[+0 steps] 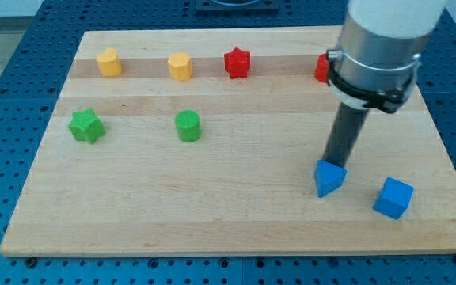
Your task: Slide the triangle into the cube
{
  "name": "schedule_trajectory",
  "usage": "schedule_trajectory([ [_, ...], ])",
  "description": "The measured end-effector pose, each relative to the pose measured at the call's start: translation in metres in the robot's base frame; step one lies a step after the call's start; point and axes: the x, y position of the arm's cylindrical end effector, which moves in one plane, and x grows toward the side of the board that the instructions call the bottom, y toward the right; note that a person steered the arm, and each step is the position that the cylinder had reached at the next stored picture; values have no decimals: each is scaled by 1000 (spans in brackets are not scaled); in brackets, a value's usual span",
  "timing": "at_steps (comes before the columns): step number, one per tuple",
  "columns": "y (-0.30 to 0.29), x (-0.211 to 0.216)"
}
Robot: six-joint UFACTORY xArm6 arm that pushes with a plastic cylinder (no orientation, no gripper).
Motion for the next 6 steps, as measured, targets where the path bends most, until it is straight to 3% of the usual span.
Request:
schedule_trajectory([
  [1,-47,-12],
  [2,-40,3],
  [4,36,28],
  [5,37,47],
  [6,7,32],
])
